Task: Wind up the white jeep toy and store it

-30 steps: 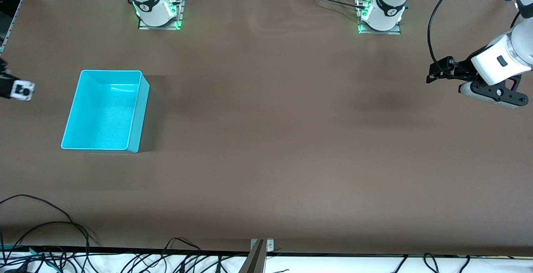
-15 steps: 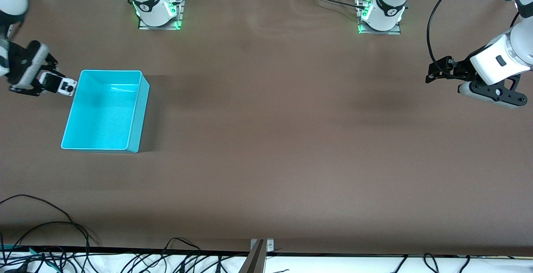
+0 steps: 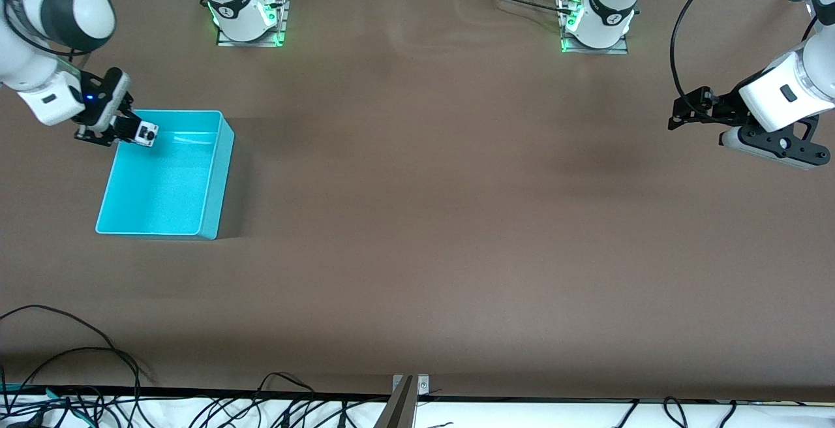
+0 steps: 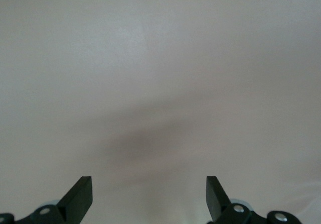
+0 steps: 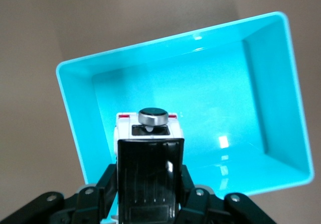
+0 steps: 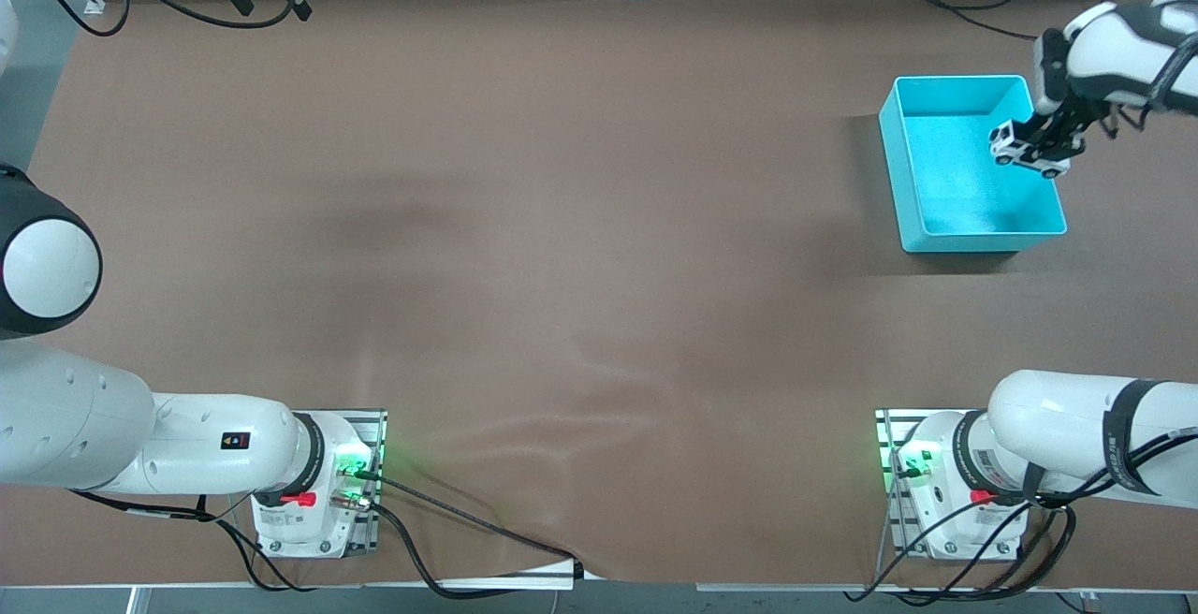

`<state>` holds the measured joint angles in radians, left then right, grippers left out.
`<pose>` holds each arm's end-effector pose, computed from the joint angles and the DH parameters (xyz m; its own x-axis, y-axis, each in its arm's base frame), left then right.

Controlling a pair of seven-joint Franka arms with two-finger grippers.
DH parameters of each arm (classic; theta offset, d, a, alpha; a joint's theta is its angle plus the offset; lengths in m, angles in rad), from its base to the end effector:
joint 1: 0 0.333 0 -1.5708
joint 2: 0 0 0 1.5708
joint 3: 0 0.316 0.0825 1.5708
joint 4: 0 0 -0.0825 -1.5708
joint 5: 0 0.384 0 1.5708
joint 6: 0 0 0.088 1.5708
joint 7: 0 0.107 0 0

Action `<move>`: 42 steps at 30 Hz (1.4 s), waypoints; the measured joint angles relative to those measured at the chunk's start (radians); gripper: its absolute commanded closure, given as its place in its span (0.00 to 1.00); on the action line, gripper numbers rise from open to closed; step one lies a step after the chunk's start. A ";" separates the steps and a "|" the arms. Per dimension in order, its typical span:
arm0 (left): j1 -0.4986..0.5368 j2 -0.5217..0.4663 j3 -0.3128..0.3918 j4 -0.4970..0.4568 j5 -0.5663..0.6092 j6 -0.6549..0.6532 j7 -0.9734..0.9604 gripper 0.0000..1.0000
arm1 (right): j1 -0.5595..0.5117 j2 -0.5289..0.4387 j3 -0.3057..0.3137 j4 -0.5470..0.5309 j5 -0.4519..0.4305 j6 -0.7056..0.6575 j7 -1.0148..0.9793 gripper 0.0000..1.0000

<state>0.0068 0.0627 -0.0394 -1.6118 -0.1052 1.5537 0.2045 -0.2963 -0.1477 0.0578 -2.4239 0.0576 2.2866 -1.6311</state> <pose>0.5665 -0.0292 0.5693 0.9671 -0.2355 -0.0961 -0.2225 -0.9663 0.1291 0.4571 -0.1098 0.3654 0.2143 0.9761 0.0347 0.9766 -0.2149 0.0118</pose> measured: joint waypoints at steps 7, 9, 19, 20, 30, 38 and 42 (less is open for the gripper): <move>0.000 0.000 -0.002 0.000 0.000 -0.001 0.000 0.00 | 0.002 0.023 0.029 -0.128 -0.001 0.203 -0.005 1.00; -0.001 0.000 -0.002 0.000 0.000 -0.001 0.000 0.00 | 0.002 0.035 0.031 -0.148 -0.001 0.230 -0.005 1.00; -0.001 0.001 -0.002 0.001 0.000 -0.002 0.000 0.00 | 0.001 0.144 0.031 -0.168 -0.001 0.377 -0.028 1.00; -0.001 0.001 -0.002 0.001 0.000 -0.002 0.000 0.00 | 0.001 0.162 0.029 -0.168 -0.001 0.399 -0.039 1.00; -0.001 0.001 -0.003 0.002 0.000 -0.002 0.000 0.00 | -0.003 0.256 0.008 -0.167 -0.001 0.465 -0.076 0.00; -0.001 0.001 -0.003 0.002 0.000 -0.002 0.000 0.00 | -0.003 0.258 0.007 -0.163 -0.001 0.465 -0.076 0.00; -0.001 0.001 -0.003 0.002 0.000 -0.002 0.000 0.00 | -0.003 0.252 0.007 -0.150 -0.001 0.452 -0.076 0.00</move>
<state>0.0053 0.0637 -0.0419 -1.6098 -0.1052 1.5519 0.2045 -0.2989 0.1041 0.0643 -2.5736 0.0564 2.7389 -1.7075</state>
